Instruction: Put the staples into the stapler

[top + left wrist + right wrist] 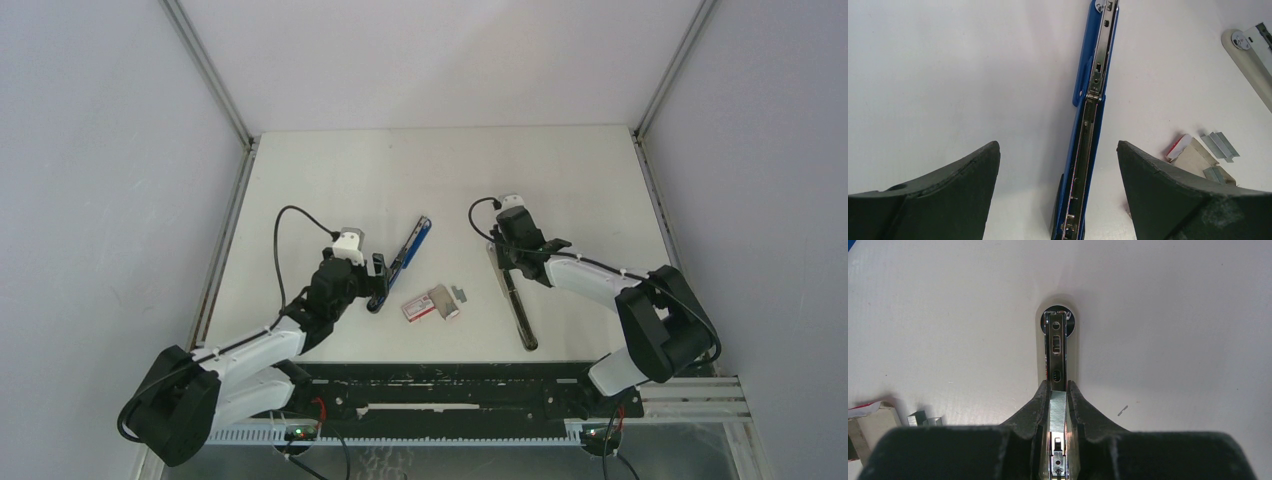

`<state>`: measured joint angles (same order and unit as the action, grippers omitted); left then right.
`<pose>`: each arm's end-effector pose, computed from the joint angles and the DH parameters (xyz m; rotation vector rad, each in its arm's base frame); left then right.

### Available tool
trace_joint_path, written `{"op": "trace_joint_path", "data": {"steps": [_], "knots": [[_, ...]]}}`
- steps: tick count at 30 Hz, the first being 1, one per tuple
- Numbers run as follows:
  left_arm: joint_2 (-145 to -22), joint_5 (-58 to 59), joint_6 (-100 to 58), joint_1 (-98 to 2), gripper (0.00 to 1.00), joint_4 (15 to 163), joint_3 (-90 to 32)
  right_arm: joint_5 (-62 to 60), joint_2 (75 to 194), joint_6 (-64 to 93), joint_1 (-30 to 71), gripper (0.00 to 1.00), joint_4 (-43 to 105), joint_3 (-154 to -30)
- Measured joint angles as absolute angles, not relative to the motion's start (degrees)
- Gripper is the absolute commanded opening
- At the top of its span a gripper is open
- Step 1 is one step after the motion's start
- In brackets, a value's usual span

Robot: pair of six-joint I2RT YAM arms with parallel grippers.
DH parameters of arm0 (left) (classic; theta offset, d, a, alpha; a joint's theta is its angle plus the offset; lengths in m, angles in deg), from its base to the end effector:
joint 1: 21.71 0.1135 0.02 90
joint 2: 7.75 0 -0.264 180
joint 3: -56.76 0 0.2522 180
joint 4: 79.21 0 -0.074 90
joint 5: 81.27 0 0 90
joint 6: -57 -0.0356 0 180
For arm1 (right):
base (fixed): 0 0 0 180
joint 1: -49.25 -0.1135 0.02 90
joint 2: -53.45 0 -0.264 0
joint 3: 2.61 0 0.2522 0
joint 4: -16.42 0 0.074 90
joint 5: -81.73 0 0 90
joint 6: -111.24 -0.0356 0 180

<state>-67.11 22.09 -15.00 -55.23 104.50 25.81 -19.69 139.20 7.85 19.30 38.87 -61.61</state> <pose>0.1763 -0.1069 0.1753 0.1214 2.0025 -0.3461 0.2607 0.1421 0.1808 -0.2582 2.3957 0.1069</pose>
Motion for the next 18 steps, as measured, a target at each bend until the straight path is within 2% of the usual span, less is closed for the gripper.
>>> {"op": "trace_joint_path", "data": {"steps": [11, 18], "knots": [[-67.0, 22.1, -15.0, -55.2, 0.91, 104.5, 25.8, -19.5, 141.2, 7.7, 19.1, 0.1, 37.1, -61.9], [-67.0, 22.1, -15.0, -55.2, 0.91, 104.5, 25.8, -19.8, 141.2, 6.9, 19.0, 0.34, 37.1, -61.9]]}}
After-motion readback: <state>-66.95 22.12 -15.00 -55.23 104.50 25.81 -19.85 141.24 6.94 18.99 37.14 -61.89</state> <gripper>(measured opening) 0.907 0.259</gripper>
